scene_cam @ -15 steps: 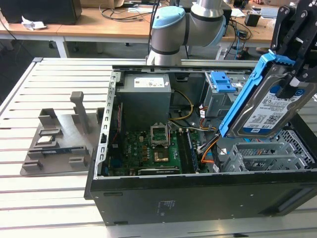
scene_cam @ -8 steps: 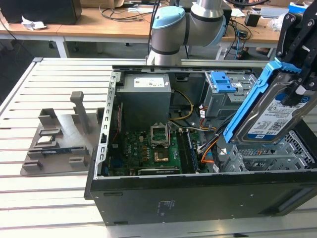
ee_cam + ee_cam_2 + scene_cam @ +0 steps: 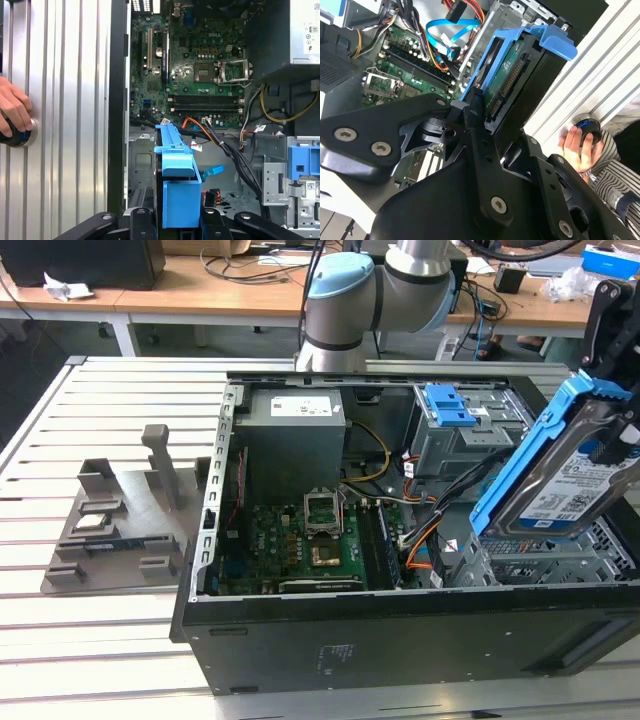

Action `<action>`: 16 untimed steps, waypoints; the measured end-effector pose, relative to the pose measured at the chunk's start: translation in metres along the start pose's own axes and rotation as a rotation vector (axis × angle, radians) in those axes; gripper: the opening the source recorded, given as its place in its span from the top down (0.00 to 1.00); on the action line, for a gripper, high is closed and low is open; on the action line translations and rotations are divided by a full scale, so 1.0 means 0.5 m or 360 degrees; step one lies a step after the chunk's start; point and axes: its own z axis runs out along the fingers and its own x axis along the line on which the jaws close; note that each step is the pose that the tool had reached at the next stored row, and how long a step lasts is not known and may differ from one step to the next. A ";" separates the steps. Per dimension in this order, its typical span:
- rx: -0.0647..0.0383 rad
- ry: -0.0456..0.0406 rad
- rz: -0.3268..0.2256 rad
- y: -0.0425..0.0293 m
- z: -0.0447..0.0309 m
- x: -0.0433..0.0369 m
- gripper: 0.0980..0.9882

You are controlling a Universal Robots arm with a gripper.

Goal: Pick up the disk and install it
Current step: 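Pick up the disk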

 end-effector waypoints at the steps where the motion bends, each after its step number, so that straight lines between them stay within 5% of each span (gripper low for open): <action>1: 0.0000 0.0000 0.0000 -0.004 0.001 0.001 0.70; 6: 0.0000 0.0000 0.0003 -0.032 0.006 0.003 0.70; 16: 0.0000 0.0000 0.0009 -0.042 0.015 0.007 0.70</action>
